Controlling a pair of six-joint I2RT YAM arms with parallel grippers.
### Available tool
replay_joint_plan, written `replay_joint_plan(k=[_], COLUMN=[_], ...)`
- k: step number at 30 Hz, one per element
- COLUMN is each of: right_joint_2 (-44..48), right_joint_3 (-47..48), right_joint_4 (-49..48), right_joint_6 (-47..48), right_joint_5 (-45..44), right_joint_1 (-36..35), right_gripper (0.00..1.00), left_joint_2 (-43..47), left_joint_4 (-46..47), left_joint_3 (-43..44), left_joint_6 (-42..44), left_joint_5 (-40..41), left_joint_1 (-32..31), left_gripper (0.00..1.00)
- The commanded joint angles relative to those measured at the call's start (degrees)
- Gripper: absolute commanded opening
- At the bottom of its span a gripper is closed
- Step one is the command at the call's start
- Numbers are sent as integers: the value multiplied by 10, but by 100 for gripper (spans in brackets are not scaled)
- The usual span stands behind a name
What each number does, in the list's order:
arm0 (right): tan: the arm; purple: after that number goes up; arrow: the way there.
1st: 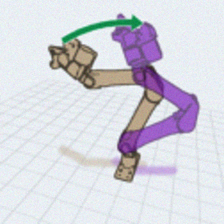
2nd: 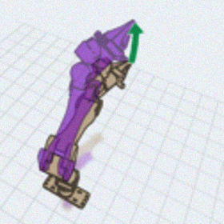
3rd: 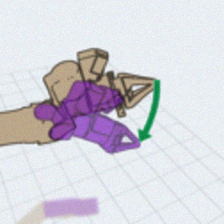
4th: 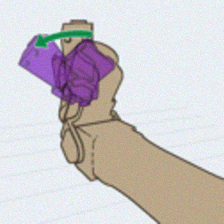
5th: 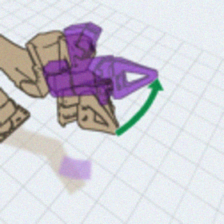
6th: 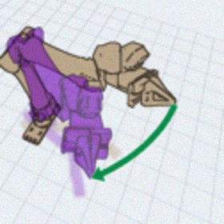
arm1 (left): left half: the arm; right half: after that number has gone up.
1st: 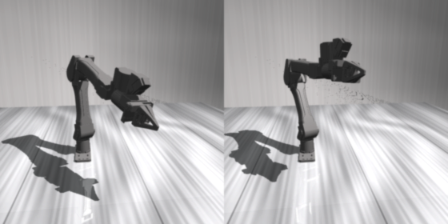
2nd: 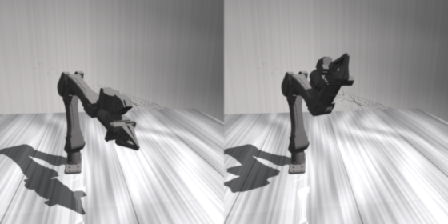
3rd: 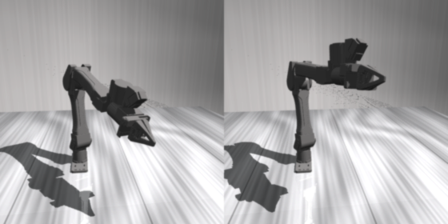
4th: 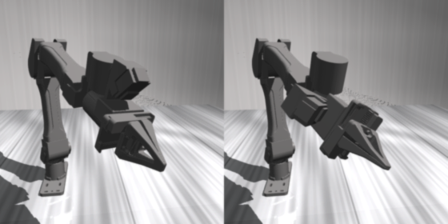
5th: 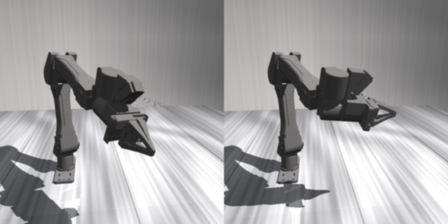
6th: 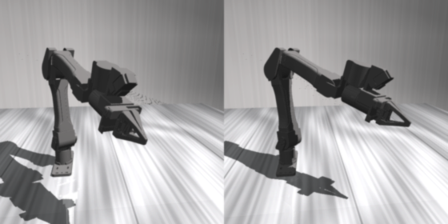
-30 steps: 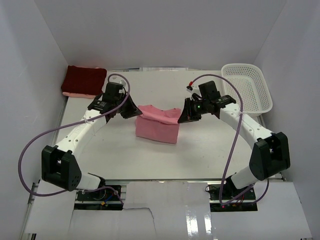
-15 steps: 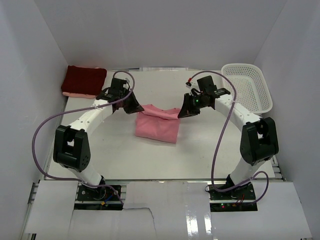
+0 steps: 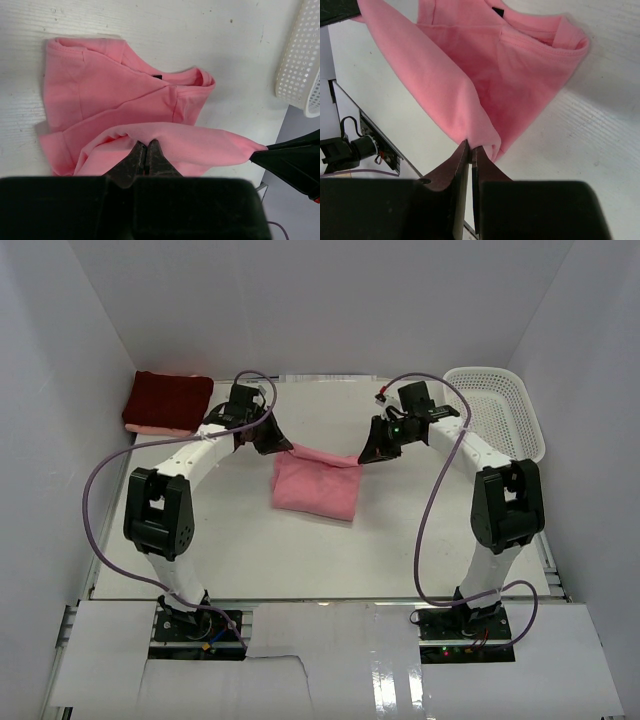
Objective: Fold and stack the t-shirts
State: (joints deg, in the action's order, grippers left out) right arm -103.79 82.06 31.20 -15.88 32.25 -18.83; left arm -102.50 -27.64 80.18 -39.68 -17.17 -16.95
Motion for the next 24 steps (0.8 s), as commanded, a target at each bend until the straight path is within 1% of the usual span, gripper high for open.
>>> replay_joint_plan(k=[1, 13, 19, 21, 22, 23, 24], right_joint_2=[-24, -107, -144, -150, -155, -157, -160], right_joint_3=[35, 85, 129, 139, 142, 143, 146], right_joint_4=[-5, -37, -36, -36, -36, -36, -36], right_joint_6=[14, 14, 9, 9, 8, 7, 6], right_joint_5=[17, 28, 32, 30, 31, 30, 28], right_joint_1=[5, 14, 20, 21, 22, 23, 23], right_gripper=[8, 8, 8, 8, 9, 17, 19], left_joint_2=[-3, -42, -65, -67, -69, -71, -73], left_joint_4=[14, 31, 34, 36, 36, 38, 38], left_joint_3=[29, 36, 50, 52, 52, 52, 53], left_joint_6=[12, 10, 10, 10, 10, 10, 10], left_joint_5=[-2, 2, -3, -4, -2, -2, -2], left_joint_1=[5, 12, 14, 15, 14, 15, 16], left_gripper=[0, 0, 0, 2, 3, 4, 7])
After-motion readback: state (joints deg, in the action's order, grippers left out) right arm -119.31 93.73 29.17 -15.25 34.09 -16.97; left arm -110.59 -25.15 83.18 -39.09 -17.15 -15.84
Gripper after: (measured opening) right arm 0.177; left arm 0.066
